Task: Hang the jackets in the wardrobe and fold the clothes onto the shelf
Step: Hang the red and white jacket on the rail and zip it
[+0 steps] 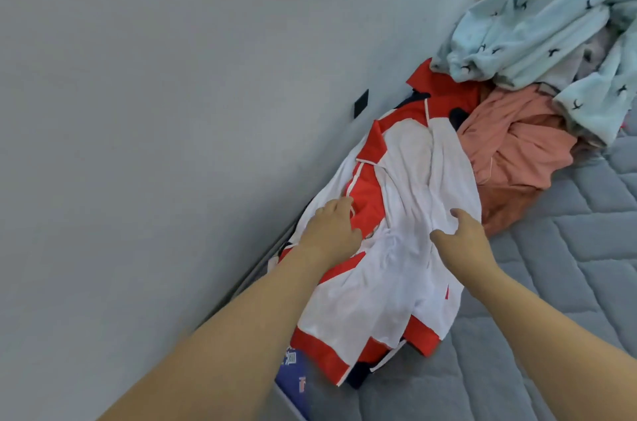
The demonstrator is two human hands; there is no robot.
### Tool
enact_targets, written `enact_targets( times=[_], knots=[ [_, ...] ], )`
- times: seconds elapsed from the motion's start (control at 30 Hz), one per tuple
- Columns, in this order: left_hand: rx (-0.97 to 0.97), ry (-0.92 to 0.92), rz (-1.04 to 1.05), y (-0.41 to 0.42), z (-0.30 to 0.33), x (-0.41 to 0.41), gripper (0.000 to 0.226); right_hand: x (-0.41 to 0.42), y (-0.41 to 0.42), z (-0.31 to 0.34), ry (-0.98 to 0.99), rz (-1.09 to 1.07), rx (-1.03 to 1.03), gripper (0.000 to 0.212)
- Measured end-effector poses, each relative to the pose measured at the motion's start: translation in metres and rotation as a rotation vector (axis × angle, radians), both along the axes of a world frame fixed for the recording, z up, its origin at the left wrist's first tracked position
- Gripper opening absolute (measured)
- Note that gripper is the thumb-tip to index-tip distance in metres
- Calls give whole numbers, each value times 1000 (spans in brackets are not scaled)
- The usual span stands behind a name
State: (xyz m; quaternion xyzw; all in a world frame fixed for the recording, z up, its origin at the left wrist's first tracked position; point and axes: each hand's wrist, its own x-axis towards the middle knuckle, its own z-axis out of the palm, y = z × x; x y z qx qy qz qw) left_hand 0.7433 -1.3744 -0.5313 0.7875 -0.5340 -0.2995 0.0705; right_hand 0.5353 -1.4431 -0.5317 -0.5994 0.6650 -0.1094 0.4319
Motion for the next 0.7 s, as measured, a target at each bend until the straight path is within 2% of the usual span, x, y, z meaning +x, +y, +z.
enact_targets(
  times=[0.07, 0.13, 0.17, 0.27, 0.3, 0.37, 0.43, 0.47, 0.5, 0.53, 0.57, 0.6, 0.63, 0.67, 0.7],
  knots=[
    [103, 41, 10, -36, -59, -5, 75, -3, -21, -49, 36, -38, 28, 71],
    [170, 25, 21, -57, -103, -9, 76, -5, -38, -87, 88, -59, 41, 78],
    [185, -2, 16, -64, -117, -9, 67, -7, -46, -101, 112, -83, 44, 82],
    [164, -11, -20, -72, -134, -8, 14, -7, -63, -128, 210, -158, 90, 93],
    [176, 11, -57, -68, -134, -6, 8, -5, -67, -134, 254, -165, 116, 92],
    [323, 103, -225, -45, -131, -1, 16, 1, -73, -145, 311, -149, 155, 70],
    [667, 155, -478, -10, -120, 2, 16, 6, -74, -152, 298, -96, 149, 34],
    [866, 106, -615, 4, -114, 5, 18, 7, -73, -154, 284, -68, 134, 17],
    [981, 29, -735, 7, -113, 10, 25, 6, -71, -156, 275, -28, 121, 7],
    [995, -33, -816, -1, -110, 19, 30, 6, -69, -156, 275, 38, 124, 6],
    [923, -21, -704, -15, -110, 26, 32, 6, -66, -153, 289, 124, 163, 8],
    [760, 58, -474, -35, -108, 35, 37, 5, -62, -147, 331, 244, 237, 10],
    [577, 197, -149, -57, -106, 43, 50, 2, -57, -141, 414, 407, 349, 10],
    [425, 294, 73, -73, -105, 47, 70, 0, -50, -135, 518, 581, 496, 10],
    [380, 394, 228, -84, -109, 50, 94, -4, -42, -128, 628, 739, 660, 14]
  ],
)
